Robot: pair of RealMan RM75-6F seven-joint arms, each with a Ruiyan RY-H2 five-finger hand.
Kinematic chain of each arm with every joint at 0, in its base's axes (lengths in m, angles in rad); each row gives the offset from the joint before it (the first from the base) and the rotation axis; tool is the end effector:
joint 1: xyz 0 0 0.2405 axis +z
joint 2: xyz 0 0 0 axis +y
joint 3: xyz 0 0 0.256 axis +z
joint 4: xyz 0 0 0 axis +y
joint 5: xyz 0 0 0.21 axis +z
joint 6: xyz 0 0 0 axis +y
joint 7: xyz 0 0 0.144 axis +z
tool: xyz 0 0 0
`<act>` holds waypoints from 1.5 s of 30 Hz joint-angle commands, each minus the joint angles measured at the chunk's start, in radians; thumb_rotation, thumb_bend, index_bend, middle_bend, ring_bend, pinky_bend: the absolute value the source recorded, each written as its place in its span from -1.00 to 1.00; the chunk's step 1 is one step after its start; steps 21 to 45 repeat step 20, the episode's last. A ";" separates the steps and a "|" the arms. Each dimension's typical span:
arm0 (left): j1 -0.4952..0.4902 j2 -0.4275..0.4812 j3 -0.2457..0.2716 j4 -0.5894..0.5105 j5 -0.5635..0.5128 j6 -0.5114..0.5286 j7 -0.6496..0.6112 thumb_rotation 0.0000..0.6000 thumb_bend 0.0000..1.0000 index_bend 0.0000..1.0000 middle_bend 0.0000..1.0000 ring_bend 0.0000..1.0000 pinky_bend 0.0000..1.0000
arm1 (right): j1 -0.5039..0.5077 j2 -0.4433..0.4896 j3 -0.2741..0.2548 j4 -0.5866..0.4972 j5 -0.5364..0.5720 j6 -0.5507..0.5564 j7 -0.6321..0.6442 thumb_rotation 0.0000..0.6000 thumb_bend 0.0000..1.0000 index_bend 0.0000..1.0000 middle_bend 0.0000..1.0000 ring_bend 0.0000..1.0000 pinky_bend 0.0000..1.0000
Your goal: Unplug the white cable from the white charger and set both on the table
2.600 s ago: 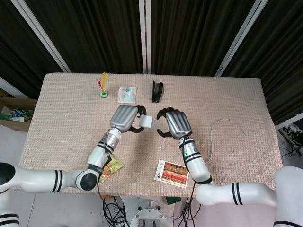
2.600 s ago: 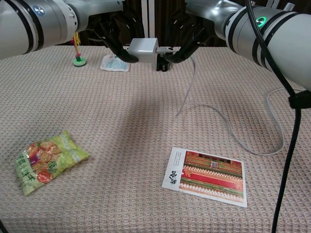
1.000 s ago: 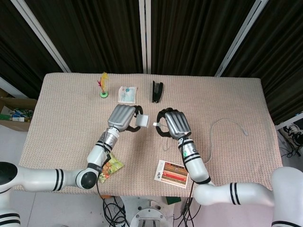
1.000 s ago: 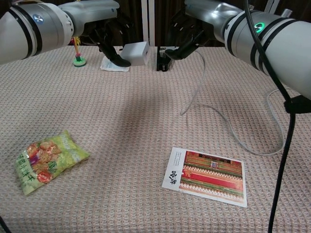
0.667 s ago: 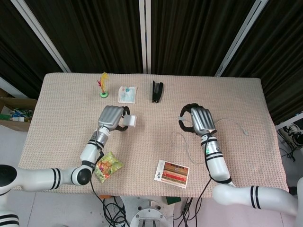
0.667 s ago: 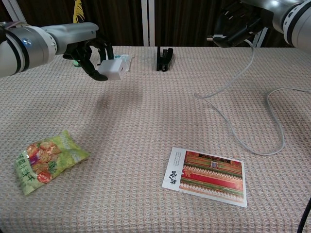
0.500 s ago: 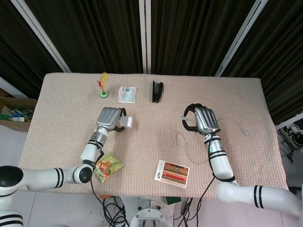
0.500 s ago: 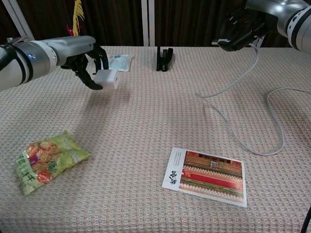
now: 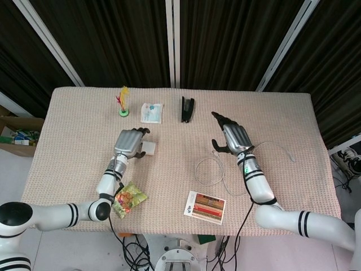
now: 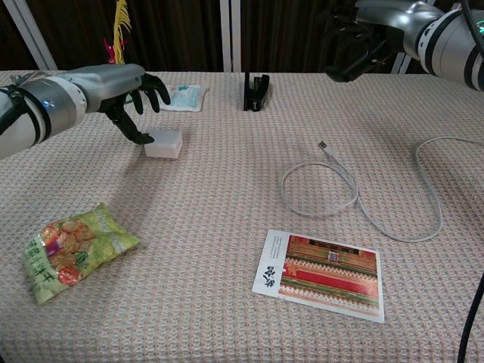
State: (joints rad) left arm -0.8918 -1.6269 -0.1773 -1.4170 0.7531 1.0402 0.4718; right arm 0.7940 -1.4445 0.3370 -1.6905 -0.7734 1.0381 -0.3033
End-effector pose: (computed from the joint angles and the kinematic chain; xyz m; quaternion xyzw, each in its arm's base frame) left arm -0.1336 0.3733 -0.0274 -0.6995 -0.4204 -0.3382 0.4686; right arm -0.1105 -0.3666 0.0349 0.6178 -0.5054 0.4398 0.4117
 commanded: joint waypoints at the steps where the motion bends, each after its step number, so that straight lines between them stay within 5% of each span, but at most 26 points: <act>1: 0.060 0.078 0.003 -0.078 0.083 0.065 -0.056 1.00 -0.61 -0.55 -0.49 -0.43 0.00 | -0.065 0.084 -0.019 -0.070 -0.067 0.047 0.045 1.00 -0.09 -0.99 -0.71 -0.77 -0.57; 9: 0.225 0.346 0.100 -0.215 0.282 0.188 -0.151 1.00 -0.61 -0.50 -0.47 -0.45 -0.36 | -0.270 0.333 -0.118 -0.176 -0.295 0.135 0.219 1.00 -0.08 -0.82 -0.68 -0.76 -0.57; 17: 0.441 0.507 0.207 -0.256 0.454 0.364 -0.313 1.00 -0.61 -0.48 -0.47 -0.48 -0.41 | -0.509 0.453 -0.252 -0.109 -0.577 0.336 0.477 1.00 -0.06 -0.81 -0.68 -0.77 -0.57; 20: 0.520 0.517 0.234 -0.255 0.497 0.445 -0.340 1.00 -0.62 -0.48 -0.47 -0.48 -0.41 | -0.572 0.462 -0.279 -0.096 -0.606 0.396 0.520 1.00 -0.06 -0.81 -0.68 -0.77 -0.57; 45: 0.520 0.517 0.234 -0.255 0.497 0.445 -0.340 1.00 -0.62 -0.48 -0.47 -0.48 -0.41 | -0.572 0.462 -0.279 -0.096 -0.606 0.396 0.520 1.00 -0.06 -0.81 -0.68 -0.77 -0.57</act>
